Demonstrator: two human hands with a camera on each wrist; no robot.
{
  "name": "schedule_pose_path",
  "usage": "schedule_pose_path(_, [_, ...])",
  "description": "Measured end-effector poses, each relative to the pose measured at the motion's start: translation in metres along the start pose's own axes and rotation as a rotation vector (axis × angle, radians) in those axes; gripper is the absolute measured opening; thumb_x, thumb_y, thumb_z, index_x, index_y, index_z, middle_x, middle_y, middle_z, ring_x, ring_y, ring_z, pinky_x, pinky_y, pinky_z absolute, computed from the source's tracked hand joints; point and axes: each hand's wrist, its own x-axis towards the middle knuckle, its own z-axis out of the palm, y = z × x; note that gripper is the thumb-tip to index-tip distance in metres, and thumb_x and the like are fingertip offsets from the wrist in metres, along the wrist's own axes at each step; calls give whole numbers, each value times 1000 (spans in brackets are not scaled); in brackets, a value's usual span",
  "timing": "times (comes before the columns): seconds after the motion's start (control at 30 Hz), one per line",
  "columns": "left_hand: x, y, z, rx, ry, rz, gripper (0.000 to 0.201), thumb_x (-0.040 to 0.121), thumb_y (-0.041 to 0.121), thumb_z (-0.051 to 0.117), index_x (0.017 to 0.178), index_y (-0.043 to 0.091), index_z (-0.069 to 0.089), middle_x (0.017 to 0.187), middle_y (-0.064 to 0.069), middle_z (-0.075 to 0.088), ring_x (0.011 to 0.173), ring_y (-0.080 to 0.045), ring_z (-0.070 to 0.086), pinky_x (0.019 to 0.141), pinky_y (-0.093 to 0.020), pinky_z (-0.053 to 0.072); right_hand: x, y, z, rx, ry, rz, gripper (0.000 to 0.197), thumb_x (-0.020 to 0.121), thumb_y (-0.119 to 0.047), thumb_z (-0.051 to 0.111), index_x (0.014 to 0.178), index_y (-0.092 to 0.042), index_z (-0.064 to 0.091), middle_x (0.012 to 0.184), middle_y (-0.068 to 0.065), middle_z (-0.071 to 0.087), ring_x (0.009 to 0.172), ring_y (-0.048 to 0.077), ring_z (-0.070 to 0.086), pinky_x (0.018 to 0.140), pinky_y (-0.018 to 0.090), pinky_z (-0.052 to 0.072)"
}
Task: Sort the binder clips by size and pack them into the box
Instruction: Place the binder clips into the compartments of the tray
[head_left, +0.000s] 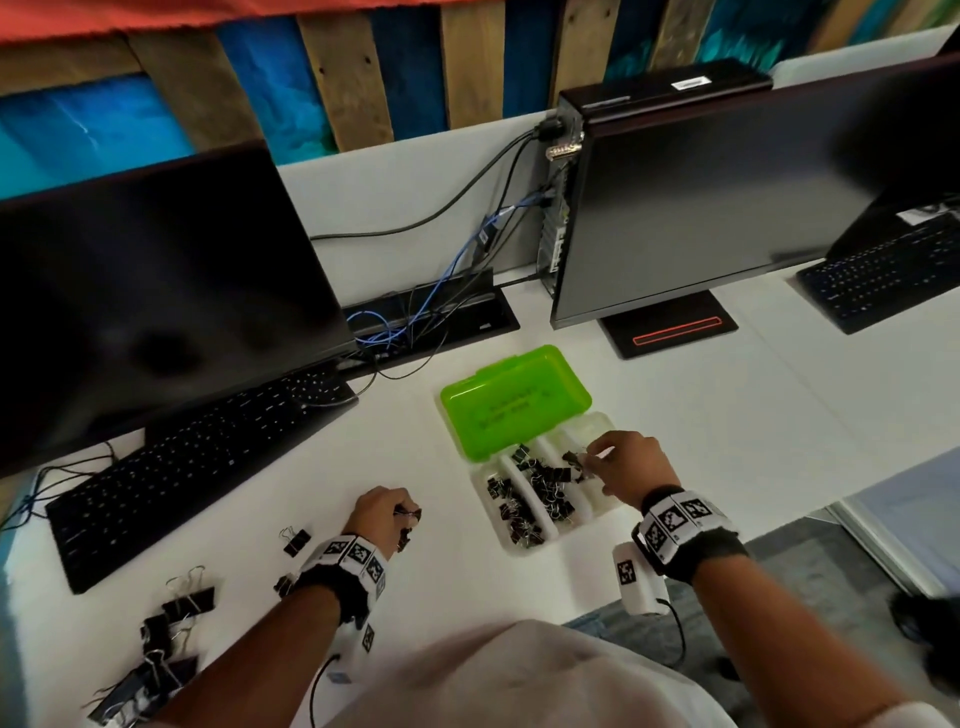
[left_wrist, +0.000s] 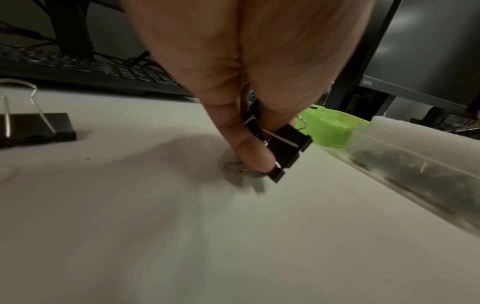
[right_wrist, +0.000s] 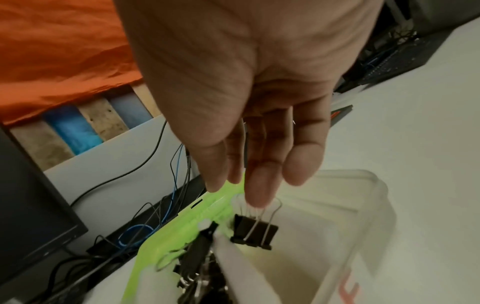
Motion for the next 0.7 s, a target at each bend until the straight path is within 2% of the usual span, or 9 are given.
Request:
schedule_pose_path(0.07, [-1, 8, -2, 52, -2, 27, 19, 81, -11, 56, 73, 4, 63, 78, -14, 58, 58, -23, 51, 47, -18, 42, 0, 3, 2, -127, 10, -80, 8, 81, -37, 65, 77, -30, 66, 77, -7, 70, 76, 18, 66, 70, 30, 51])
schedule_pose_path(0.13, [-1, 17, -1, -8, -5, 36, 23, 79, -17, 54, 68, 3, 61, 81, -20, 59, 57, -24, 51, 43, -21, 42, -1, 6, 6, -233, -41, -206, 10, 84, -33, 64, 88, -25, 70, 89, 0, 63, 88, 23, 63, 76, 30, 48])
schedule_pose_path(0.2, [0, 29, 0, -27, 11, 59, 25, 78, -19, 53, 67, 3, 59, 81, -20, 59, 53, -20, 52, 37, -21, 41, -4, 9, 10, -307, -62, -260, 26, 86, -36, 63, 103, -18, 68, 101, 6, 58, 96, 26, 60, 82, 33, 48])
schedule_pose_path(0.3, [-3, 47, 4, -73, 10, 97, 19, 78, -18, 51, 74, -2, 60, 73, -11, 55, 41, -6, 51, 32, -19, 39, -8, 5, 16, -361, 40, -382, 36, 85, -39, 62, 114, -18, 61, 108, 6, 56, 101, 27, 56, 85, 37, 47])
schedule_pose_path(0.4, [-4, 60, 9, -4, -8, 185, 21, 79, -19, 50, 76, -3, 62, 79, -7, 54, 49, -6, 54, 34, -18, 43, -9, -7, 24, -549, -48, -559, 40, 86, -32, 61, 126, -24, 55, 115, 4, 55, 108, 26, 52, 89, 38, 43])
schedule_pose_path(0.47, [-6, 71, 11, 56, -26, 243, 16, 81, -17, 49, 82, -8, 63, 81, -4, 53, 58, -10, 55, 36, -15, 42, -8, -11, 28, -572, -93, -577, 33, 89, -26, 57, 121, -24, 60, 113, 4, 58, 107, 27, 52, 89, 38, 44])
schedule_pose_path(0.57, [-6, 94, 18, 97, -28, 364, 15, 84, -14, 50, 87, -8, 63, 86, -5, 53, 68, -16, 57, 42, -14, 44, -5, -9, 31, -441, -91, -521, 22, 91, -23, 55, 107, -19, 69, 105, 7, 61, 101, 27, 56, 86, 37, 48])
schedule_pose_path(0.63, [-5, 110, 27, 143, -56, 455, 12, 86, -8, 55, 86, -1, 65, 96, -5, 52, 82, -20, 61, 55, -19, 51, -7, -6, 30, -326, -26, -498, 18, 89, -23, 59, 101, -19, 71, 99, 4, 63, 93, 24, 61, 80, 33, 50])
schedule_pose_path(0.7, [-4, 125, 41, 172, -114, 505, 11, 87, -2, 57, 86, 5, 65, 102, -5, 54, 91, -19, 61, 73, -25, 52, -10, 0, 24, -226, 112, -437, 15, 87, -28, 61, 96, -21, 71, 91, 1, 65, 83, 21, 63, 72, 29, 50])
